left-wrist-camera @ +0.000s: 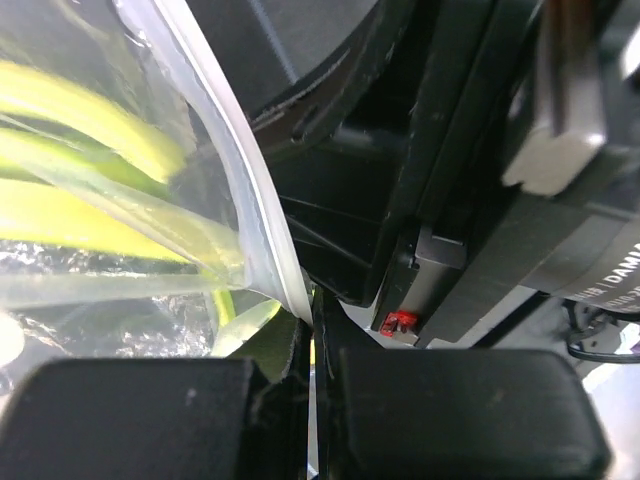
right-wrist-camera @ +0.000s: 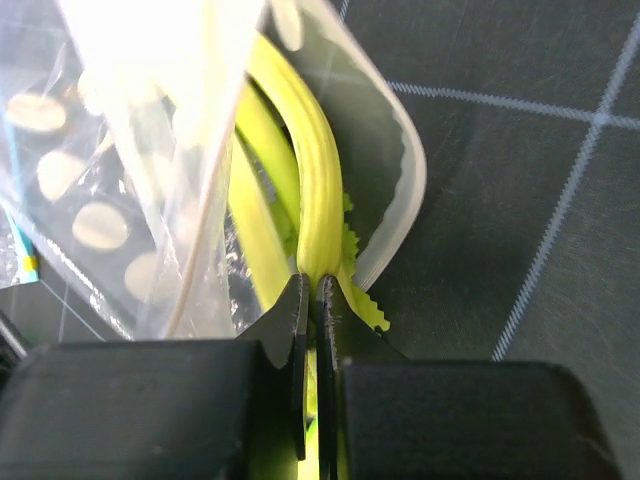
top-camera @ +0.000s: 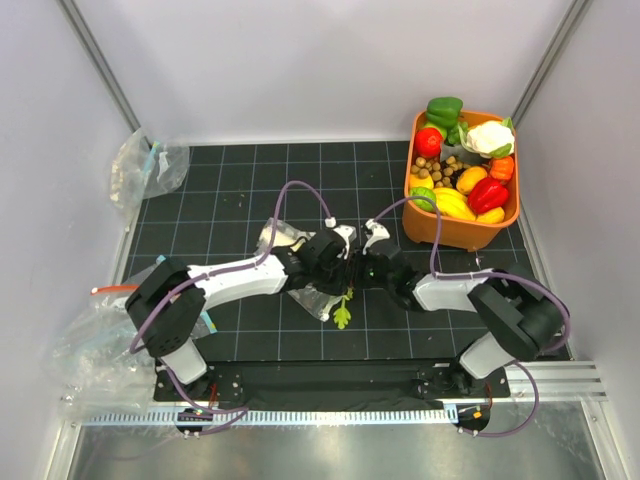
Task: Place the food in the zip-top bag and seal the zipper
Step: Adjust the fake vegetable in the zipper food storage bag.
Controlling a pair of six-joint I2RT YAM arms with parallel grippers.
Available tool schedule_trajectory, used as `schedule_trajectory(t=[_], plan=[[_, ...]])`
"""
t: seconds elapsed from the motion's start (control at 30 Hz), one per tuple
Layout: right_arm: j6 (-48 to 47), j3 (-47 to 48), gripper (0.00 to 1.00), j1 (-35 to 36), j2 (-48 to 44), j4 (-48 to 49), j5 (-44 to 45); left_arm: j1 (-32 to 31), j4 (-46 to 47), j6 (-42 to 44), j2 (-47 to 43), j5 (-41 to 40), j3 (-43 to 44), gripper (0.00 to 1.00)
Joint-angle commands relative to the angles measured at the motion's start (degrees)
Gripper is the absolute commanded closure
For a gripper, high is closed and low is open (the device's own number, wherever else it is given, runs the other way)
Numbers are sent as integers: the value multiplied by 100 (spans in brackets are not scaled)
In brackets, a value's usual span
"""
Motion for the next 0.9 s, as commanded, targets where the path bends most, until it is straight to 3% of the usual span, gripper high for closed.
schedule_trajectory(t=[0.0,0.2,0.27,0.3,0.33,0.5,0.87], plan=[[382,-112,99,-2,364,1248,-531,-45,187,-151,222,263,210,100],[234,19,91,7,314,892,-463,-45,-103,-81,-84,-377,202,100],[33,28,79,-2,33,663,-305,-45,-138,-46,-225,-579,132,100],[-38,37,60,7,-73,401,-252,-45,-164,-37,-339,-703,131,100],[-126,28,52,7,-178,311,-130,-45,-234,-2,-392,-756,131,100],[-601,-42,34,7,-750,38,-75,-27,-534,112,-682,-1161,158,100],[-1374,116,32,60,-593,-155,-462,131,-718,472,-1183,-1467,-176,100]])
